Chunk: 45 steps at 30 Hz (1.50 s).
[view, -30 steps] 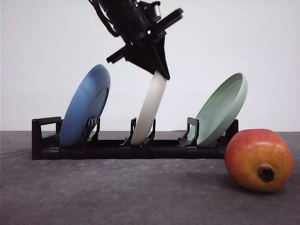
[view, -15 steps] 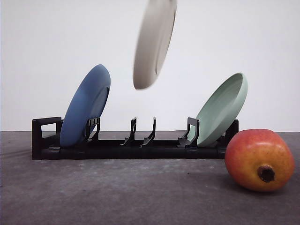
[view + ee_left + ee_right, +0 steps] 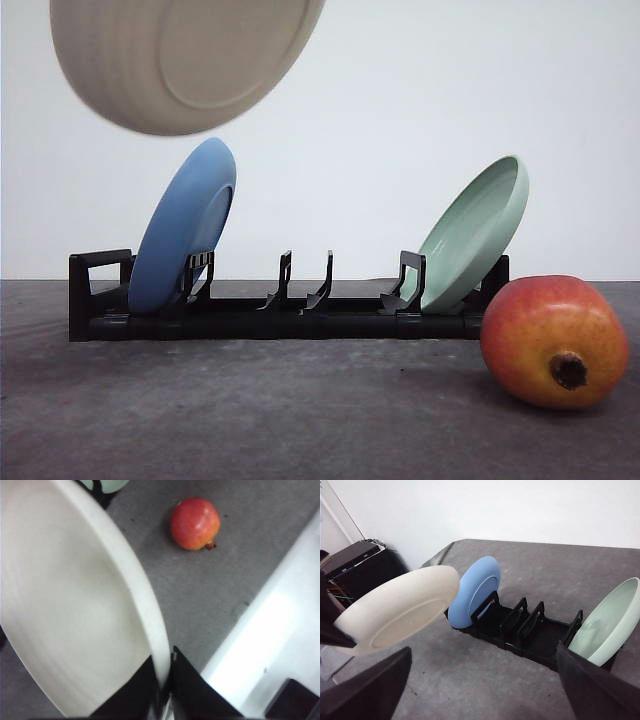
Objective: Place pomegranate in white plate
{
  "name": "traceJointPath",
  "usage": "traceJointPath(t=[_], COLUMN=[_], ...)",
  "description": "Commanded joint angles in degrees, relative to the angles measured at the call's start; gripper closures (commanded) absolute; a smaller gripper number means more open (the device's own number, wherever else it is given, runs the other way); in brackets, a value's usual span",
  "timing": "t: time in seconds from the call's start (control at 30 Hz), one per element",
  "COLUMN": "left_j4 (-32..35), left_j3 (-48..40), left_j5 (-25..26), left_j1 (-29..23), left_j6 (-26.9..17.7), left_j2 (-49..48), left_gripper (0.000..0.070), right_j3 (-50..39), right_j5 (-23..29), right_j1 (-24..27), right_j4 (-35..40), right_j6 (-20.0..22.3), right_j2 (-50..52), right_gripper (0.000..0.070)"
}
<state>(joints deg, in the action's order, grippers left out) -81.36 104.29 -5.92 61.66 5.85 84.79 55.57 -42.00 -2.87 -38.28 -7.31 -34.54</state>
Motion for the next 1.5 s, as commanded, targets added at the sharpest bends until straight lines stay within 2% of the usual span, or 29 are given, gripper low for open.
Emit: traceJointPath(t=[0.0,0.2,0.33,0.7,0.93,1.2,1.47], left_j4=[-1.8,-1.3,0.6,11.6,16.3,21.3,23.1], left_j3=[-0.4,-8.3,-14.1,-26.2,-27.6,-27.6,-27.6], left_j5=[-1.3,-5.1,-8.4,-9.2,-11.2,-11.2,-11.7], left_j1=[1.7,4.5,5.6,7.3,9.4,12.0,12.5], left_j6=[1.9,5.5,6.3,10.1,10.4,10.3,7.7], left_j2=[0.9,1.1,1.5,2.9,9.4,18.9,24.2], left_gripper=[0.07,0.07,0.07,0.07,0.07,0.07,0.0698], right_j3=[0.8,0.8,0.8,0.8,0.8,0.8,0.8], right_j5=[0.0,0.0,0.0,0.0,0.0,0.0,0.0], right_j1=[0.0,-0.1,-0.8,-1.9,-1.9,-1.9,-1.9], right_j4=[0.5,-0.1,-0.7,-0.8,-0.8,-0.9,-1.2], right_j6=[-0.1,-0.3,-0.2,-0.2,-0.2,-0.2,-0.2], right_j2=[-0.2,-0.2,-0.2,-0.2,-0.2,-0.2,-0.2], right_gripper=[0.0108,0.0108,0.0108,0.0108,0.0108,0.0108,0.0108])
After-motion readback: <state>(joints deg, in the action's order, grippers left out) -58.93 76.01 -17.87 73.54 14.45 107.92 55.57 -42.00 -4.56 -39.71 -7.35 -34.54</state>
